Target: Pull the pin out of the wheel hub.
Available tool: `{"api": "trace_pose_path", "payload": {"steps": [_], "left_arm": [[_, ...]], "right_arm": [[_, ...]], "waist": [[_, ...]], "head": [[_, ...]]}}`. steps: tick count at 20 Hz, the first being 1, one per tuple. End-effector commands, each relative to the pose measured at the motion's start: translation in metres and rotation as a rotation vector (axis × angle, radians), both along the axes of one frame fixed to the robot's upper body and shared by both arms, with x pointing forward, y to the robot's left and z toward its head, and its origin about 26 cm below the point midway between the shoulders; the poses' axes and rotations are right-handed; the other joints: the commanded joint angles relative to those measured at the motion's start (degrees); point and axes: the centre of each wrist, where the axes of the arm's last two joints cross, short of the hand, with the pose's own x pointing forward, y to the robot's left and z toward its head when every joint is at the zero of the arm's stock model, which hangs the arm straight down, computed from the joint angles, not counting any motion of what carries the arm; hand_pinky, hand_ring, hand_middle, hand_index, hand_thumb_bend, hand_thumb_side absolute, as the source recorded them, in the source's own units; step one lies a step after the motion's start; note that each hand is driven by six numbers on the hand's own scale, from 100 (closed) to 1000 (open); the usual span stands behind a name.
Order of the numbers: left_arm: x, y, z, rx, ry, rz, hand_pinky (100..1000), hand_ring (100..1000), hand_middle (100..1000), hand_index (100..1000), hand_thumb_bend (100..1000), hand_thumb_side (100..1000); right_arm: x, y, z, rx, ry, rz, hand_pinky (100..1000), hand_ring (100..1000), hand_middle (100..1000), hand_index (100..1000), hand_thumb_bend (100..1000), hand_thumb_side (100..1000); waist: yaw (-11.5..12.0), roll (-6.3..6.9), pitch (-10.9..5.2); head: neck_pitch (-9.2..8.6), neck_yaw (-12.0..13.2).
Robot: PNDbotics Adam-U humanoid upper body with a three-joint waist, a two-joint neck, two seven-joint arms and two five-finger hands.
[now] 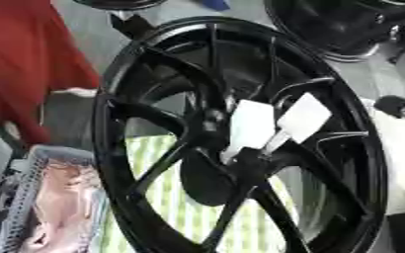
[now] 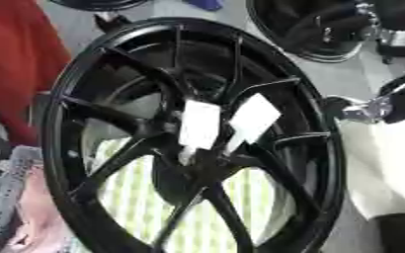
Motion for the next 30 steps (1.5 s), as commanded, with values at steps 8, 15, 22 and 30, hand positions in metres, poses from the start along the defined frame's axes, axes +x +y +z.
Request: {"api": "trace_pose_path", "payload": {"steps": [8,15,22,30], "left_arm": [[-0.002,0.002,0.008,0.032,-0.022,-0.001,1000,767,776,874,100,810],[-0.001,0.002,0.009,0.033,-0.027,-0.005,1000,767,776,874,100,810],[-0.001,0.000,0.010,0.037,-0.026,-0.014,1000,766,776,873,100,811],[-0.001,0.000,0.010,0.036,-0.023,-0.018,1000,766,776,874,100,812]], "right_arm": [[-0.006,0.002,0.022,0.027,-0.114,0.029,928,943,888,927,246,100],[-0.003,0.002,0.009,-0.008,-0.059,0.021,924,947,896,934,252,141],[0.000,0.006,0.001,-0.034,-0.033,0.023,922,935,873,946,282,164],[0.002,0.009,-0.006,-0.070,-0.004,0.022,929,937,882,954,352,100]], "waist": [[-0.21,0.54,-0.65],[0.12,0.44,-0.24],[0.40,0.31,0.01],[0.80,0.10,0.02]], "head": [[-0.31,-0.24],[-0.61,-0.82],[-0.88,-1.10],[-1.14,-1.35]]}}
